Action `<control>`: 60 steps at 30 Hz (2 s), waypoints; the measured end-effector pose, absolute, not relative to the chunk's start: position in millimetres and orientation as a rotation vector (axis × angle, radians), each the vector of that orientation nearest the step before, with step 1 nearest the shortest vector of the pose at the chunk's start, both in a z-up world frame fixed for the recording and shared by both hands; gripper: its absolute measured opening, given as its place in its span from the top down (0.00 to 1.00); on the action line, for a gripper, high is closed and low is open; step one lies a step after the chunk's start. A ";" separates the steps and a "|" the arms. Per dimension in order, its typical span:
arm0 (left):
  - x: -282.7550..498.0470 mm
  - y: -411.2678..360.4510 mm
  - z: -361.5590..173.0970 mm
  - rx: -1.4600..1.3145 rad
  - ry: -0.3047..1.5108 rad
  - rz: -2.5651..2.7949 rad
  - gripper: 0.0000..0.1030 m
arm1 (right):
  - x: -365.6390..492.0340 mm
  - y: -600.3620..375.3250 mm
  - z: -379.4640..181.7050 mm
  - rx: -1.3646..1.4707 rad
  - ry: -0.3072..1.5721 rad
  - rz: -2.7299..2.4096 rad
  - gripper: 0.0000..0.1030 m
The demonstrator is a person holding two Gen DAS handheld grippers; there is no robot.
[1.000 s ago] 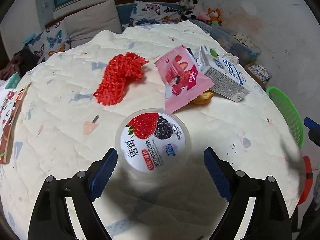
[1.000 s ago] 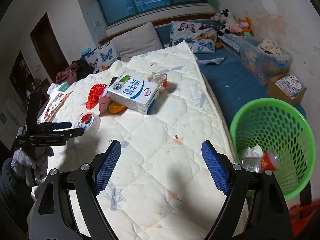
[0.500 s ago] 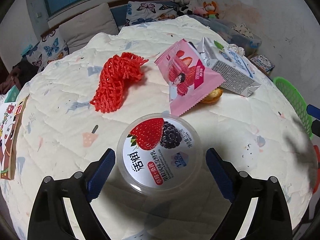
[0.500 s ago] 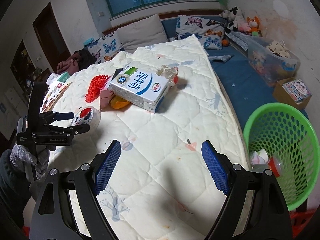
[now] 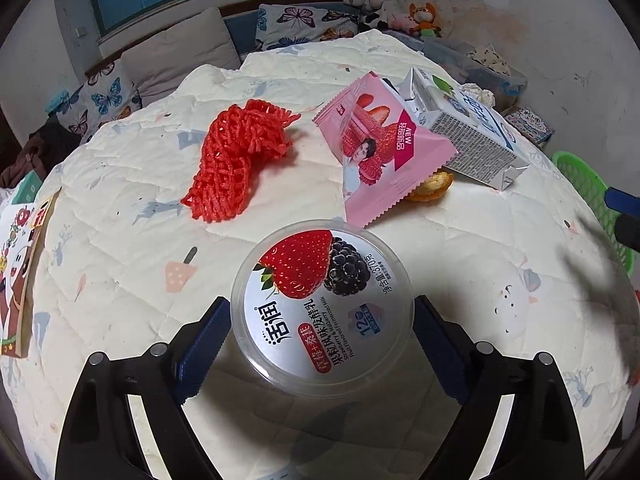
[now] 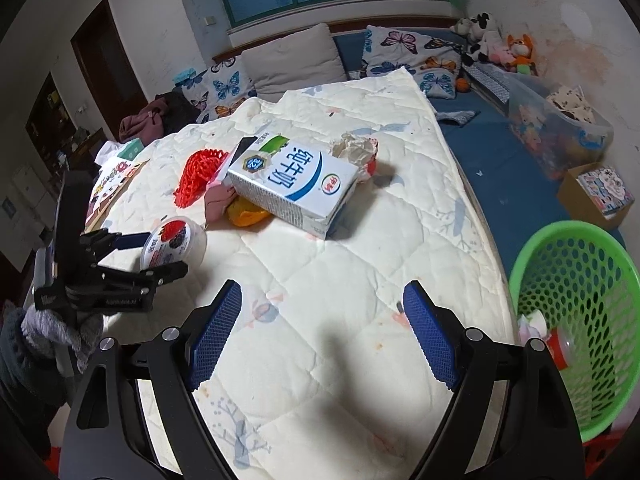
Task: Collect trash
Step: 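Grasp the white milk carton with the right tool, then carry the milk carton over the green basket and open the right tool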
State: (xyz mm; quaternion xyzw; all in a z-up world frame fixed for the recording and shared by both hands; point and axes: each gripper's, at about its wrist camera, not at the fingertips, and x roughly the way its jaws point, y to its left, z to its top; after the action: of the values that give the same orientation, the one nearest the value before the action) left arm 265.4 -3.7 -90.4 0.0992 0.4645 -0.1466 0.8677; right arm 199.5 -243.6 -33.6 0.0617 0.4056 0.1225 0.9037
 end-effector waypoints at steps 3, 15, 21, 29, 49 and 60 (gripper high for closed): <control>262.5 1.2 -85.7 0.184 0.967 -0.311 0.15 | 210.8 -241.7 -31.8 0.092 0.839 0.273 0.20; 245.4 19.2 -60.4 0.112 0.928 -0.300 0.16 | 260.3 -220.6 -28.5 -0.108 0.853 0.445 0.20; 239.9 29.7 -50.9 0.078 0.909 -0.280 0.16 | 290.8 -205.4 -26.7 -0.236 0.854 0.558 0.22; 239.0 43.7 -48.3 0.008 0.912 -0.257 0.16 | 320.4 -177.7 -35.6 -0.441 0.855 0.686 0.22; 234.0 43.7 -46.8 0.006 0.906 -0.241 0.16 | 338.4 -169.4 -53.7 -0.501 0.890 0.740 0.31; 216.4 16.8 -26.4 0.035 0.864 -0.326 0.16 | 277.9 -221.8 -11.5 -0.203 0.864 0.657 0.31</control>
State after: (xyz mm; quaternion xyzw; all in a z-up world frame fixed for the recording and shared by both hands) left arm 216.4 16.8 -26.4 0.0171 0.4170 -0.1572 0.8951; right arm 277.9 -221.8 -11.5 -0.0966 0.4105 0.3119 0.8514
